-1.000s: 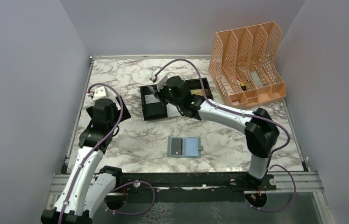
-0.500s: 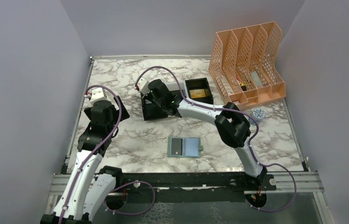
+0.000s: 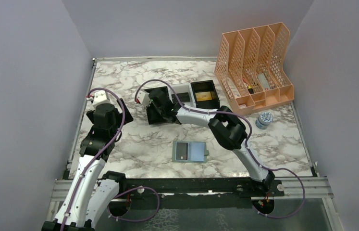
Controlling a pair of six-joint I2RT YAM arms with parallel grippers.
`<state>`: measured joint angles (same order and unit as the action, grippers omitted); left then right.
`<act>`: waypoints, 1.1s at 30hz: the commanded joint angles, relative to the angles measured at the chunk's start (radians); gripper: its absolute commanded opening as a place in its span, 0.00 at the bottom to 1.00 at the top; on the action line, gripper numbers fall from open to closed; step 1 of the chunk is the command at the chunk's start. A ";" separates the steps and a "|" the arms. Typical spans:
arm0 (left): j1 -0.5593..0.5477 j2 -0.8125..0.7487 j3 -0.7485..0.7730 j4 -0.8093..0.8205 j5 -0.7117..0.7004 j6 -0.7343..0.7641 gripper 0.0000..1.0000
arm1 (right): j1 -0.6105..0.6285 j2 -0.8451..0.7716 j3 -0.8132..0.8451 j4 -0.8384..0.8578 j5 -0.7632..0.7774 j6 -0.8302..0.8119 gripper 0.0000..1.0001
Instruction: Take the credit cards out of the card holder
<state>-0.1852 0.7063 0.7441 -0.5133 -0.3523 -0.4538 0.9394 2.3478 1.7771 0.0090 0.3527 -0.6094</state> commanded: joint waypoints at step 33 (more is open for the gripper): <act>0.025 0.028 -0.012 0.038 0.047 0.015 0.99 | -0.007 -0.019 0.001 -0.016 -0.126 -0.015 0.40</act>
<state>-0.1692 0.7326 0.7441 -0.5018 -0.3321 -0.4519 0.9363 2.3890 1.7821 0.0105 0.2852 -0.6655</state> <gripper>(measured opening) 0.991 0.398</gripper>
